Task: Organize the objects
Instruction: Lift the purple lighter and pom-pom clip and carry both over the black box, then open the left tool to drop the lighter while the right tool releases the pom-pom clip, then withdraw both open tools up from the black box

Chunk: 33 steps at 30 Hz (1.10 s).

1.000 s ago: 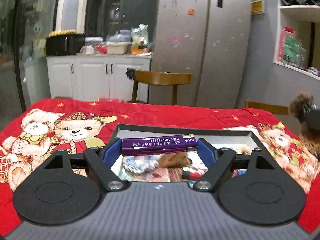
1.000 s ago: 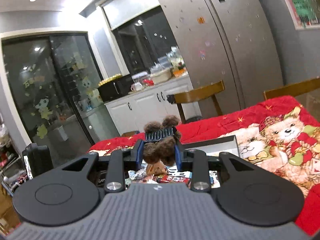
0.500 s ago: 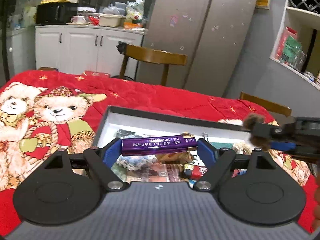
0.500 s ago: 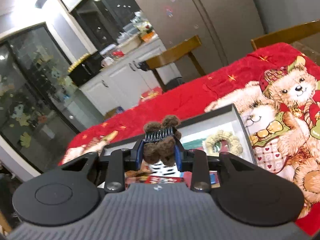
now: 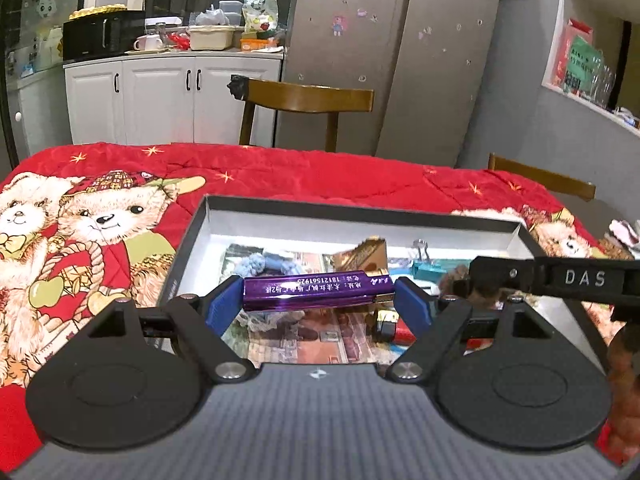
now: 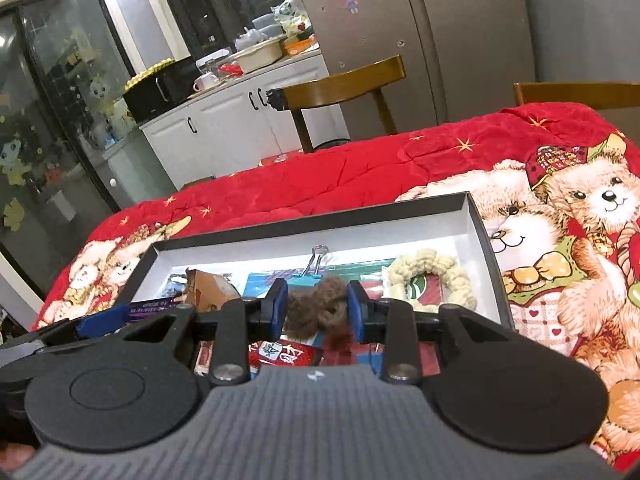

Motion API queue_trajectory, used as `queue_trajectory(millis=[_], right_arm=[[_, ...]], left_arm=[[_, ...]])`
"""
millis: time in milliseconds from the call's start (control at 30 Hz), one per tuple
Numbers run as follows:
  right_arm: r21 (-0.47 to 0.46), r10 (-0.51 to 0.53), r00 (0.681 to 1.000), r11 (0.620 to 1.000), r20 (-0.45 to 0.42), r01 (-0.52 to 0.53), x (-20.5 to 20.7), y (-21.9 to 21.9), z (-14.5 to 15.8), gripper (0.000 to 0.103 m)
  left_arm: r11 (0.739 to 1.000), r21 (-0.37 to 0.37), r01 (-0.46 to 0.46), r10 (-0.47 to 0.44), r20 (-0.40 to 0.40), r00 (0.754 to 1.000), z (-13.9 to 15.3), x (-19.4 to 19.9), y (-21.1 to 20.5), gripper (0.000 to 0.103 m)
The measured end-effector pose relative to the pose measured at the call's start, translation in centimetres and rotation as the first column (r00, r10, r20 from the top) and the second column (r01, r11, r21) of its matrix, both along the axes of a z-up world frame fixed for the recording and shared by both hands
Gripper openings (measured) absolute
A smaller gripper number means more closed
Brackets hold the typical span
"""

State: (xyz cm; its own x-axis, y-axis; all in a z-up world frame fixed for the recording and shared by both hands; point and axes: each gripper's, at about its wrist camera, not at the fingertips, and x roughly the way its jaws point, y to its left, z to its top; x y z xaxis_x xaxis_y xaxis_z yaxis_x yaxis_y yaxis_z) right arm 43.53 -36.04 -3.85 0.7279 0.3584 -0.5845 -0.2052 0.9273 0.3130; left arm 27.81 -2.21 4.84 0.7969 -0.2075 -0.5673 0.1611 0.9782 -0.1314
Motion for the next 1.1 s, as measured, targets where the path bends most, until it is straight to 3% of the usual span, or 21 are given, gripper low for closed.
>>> queue_trajectory(millis=[367,600,667,700,867,1100], right_arm=[[-0.012,0.023,1.000,1.000,0.001,-0.023,0.2,0.5,-0.6,0.037],[0.025,0.053,0.999,0.998,0.010,-0.053,0.0,0.2,0.0,0.047],[0.054,0.064,0.998,0.996,0.019,-0.065,-0.2,0.0,0.5,0.056],[0.063,0.066,0.997,0.996,0.029,-0.068,-0.3,-0.1,0.7,0.061],[0.080,0.058,0.995,0.995,0.086,-0.065,-1.1,-0.7,2.5,0.069],[0.130,0.047,0.987,0.989,0.153,-0.067,-2.7,-1.6,5.6,0.073]], left_arm=[[1.000,-0.009,0.025,-0.025,-0.017,1.000,-0.6,0.3,-0.2,0.085],[0.997,-0.062,0.040,-0.042,-0.032,0.999,0.8,0.4,1.1,0.085],[0.997,-0.073,0.035,-0.037,-0.033,0.999,1.2,0.5,1.5,0.085],[0.996,-0.081,0.031,-0.034,-0.029,0.999,1.4,0.4,1.8,0.085],[0.996,-0.089,0.020,-0.018,0.028,0.999,3.4,-0.2,2.9,0.085],[0.993,-0.119,-0.002,0.015,0.113,0.993,6.7,-1.8,4.8,0.085]])
